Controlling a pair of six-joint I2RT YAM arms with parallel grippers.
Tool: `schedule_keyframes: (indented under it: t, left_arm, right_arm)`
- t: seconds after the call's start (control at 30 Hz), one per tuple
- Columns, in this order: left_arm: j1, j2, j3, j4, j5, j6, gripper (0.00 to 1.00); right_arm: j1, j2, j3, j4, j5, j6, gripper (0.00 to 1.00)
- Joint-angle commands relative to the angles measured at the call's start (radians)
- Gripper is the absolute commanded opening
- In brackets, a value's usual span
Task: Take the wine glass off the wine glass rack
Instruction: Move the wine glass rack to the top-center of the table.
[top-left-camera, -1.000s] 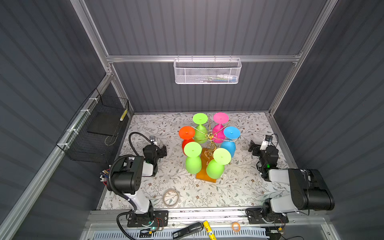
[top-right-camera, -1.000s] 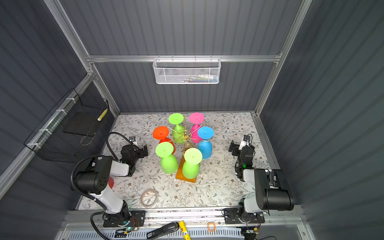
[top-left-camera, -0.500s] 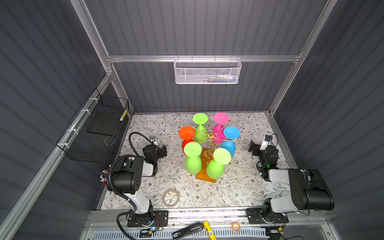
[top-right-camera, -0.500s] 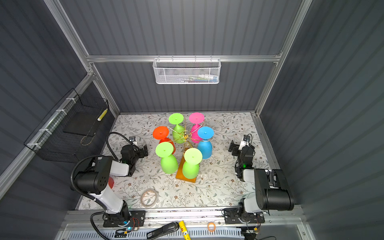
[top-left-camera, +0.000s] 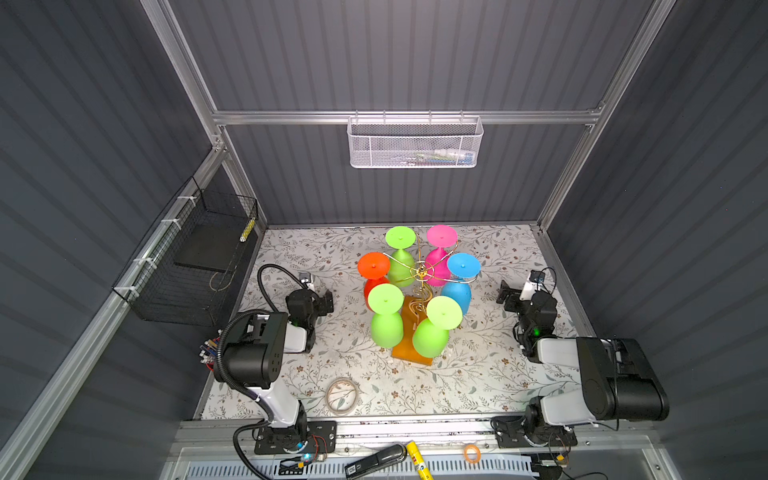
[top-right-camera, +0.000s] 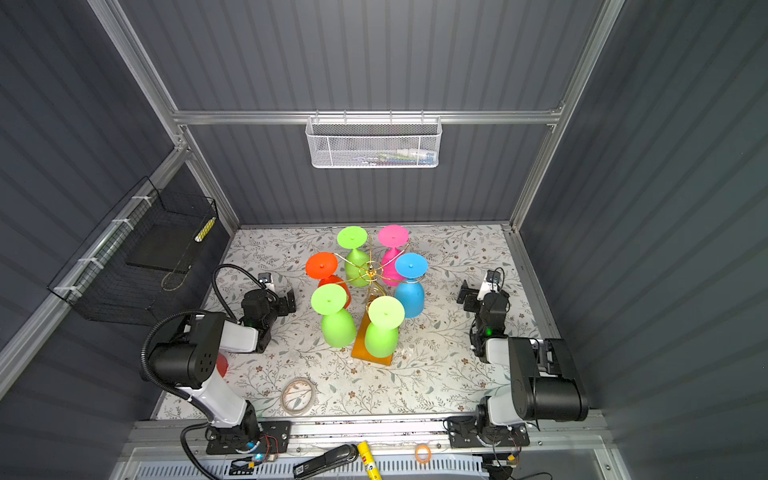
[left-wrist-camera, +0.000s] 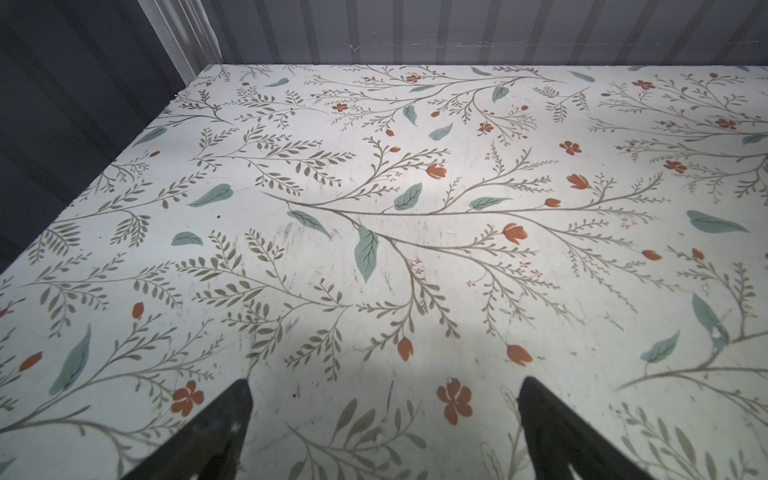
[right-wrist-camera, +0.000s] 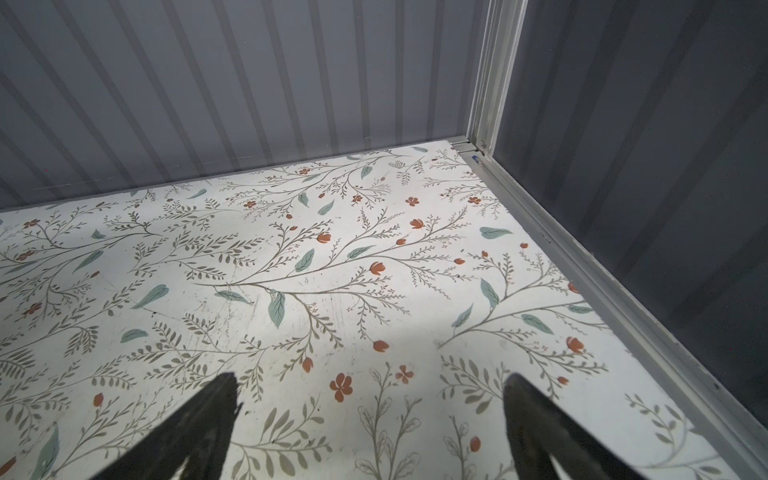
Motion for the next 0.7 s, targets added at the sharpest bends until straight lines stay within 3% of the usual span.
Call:
schedule_keyframes:
  t: [0.0, 0.67]
  left_arm:
    - [0.005, 0.01, 0.018, 0.02, -0.001, 0.012, 1.0]
    - [-0.01, 0.01, 0.022, 0.014, -0.028, 0.021, 1.0]
  right_arm:
    - [-0.004, 0.008, 0.011, 0.013, -0.009, -0.013, 0.99]
    - [0.0, 0.006, 0.003, 0.024, 0.004, -0.015, 0.99]
